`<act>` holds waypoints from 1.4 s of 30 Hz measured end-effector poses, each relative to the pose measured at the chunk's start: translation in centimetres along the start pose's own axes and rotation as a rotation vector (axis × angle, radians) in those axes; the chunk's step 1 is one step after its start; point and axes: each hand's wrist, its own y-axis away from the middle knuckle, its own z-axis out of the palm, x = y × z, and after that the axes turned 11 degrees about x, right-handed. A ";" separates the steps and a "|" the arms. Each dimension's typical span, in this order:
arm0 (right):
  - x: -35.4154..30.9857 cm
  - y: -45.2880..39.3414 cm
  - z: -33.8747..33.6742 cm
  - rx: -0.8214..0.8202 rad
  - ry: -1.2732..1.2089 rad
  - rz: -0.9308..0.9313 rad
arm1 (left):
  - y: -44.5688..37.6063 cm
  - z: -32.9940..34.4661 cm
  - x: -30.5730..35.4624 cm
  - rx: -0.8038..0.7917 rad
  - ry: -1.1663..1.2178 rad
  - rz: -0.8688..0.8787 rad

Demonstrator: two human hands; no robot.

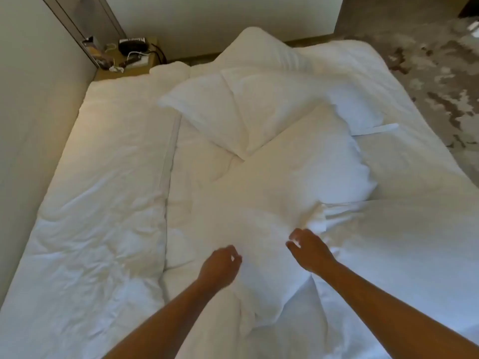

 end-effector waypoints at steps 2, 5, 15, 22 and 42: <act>-0.8 -3.5 -0.2 0.176 -0.019 -0.042 | -4.7 -0.8 0.1 0.139 0.047 -0.031; -2.0 -8.0 -0.7 0.280 0.111 -0.071 | -12.1 -2.8 0.6 0.252 0.105 -0.069; -0.2 -13.2 4.2 0.314 0.291 -0.023 | -26.9 -1.7 -3.7 0.126 -0.027 -0.186; 0.1 -13.1 5.7 0.345 0.324 -0.026 | -27.3 -0.1 -5.2 0.025 0.118 -0.241; -7.8 3.2 -9.8 0.647 -0.133 -0.369 | 5.0 -11.3 2.4 0.254 -0.026 0.301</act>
